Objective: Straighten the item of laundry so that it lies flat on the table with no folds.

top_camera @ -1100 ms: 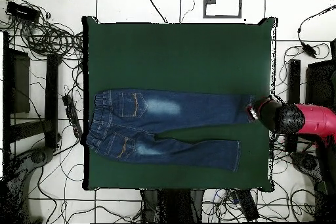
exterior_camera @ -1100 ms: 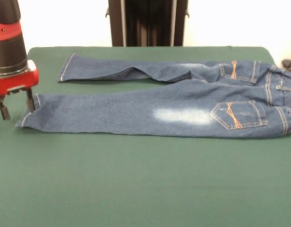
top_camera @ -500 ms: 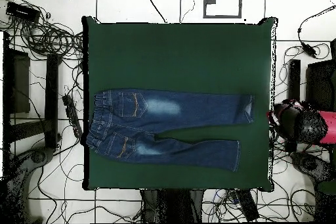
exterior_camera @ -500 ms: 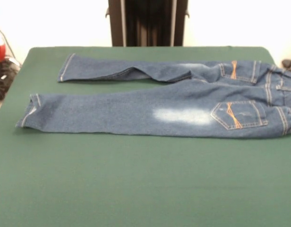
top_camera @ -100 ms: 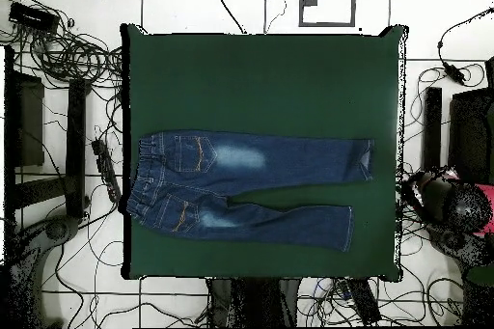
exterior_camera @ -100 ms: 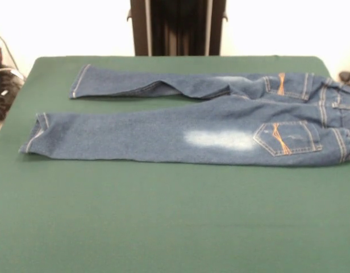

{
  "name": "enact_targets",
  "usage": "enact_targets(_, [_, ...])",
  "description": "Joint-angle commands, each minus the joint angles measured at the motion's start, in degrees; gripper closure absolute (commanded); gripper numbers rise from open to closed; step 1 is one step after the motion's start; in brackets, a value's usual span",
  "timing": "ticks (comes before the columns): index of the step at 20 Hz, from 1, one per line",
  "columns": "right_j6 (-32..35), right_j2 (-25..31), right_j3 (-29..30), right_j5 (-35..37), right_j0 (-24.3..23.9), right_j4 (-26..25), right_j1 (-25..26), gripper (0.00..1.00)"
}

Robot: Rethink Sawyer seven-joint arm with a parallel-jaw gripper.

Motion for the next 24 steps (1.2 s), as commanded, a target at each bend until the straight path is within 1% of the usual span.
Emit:
enact_targets(1, [23.6, -8.5, 10.6, -10.0, 5.2, 3.3, 2.2, 0.0])
enact_targets(3, [25.3, -9.9, 11.4, -12.2, 6.1, 3.8, 2.1, 0.0])
enact_targets(6, [25.0, -10.9, 11.7, -14.0, 6.7, 5.3, 2.4, 0.0])
enact_targets(7, [25.6, -10.8, 11.4, -15.2, 7.5, 6.1, 3.6, 0.0])
enact_targets(10, [25.6, -11.3, 11.4, -17.1, 7.9, 7.6, 4.2, 0.0])
enact_targets(12, [27.1, -12.1, 11.3, -17.9, 10.3, 9.4, 3.5, 0.0])
enact_targets(15, [28.2, -12.8, 12.1, -18.0, 12.5, 12.5, 1.8, 0.0])
enact_targets(18, [30.1, -13.7, 11.9, -20.3, 14.8, 15.5, 3.0, 0.0])
enact_targets(20, [32.1, -15.4, 12.1, -21.8, 17.1, 17.2, 2.8, 0.0])
enact_targets(22, [34.6, -17.6, 12.7, -22.1, 19.9, 19.2, 1.7, 0.0])
enact_targets(24, [35.5, -19.3, 13.1, -21.7, 22.1, 21.2, 0.3, 0.0])
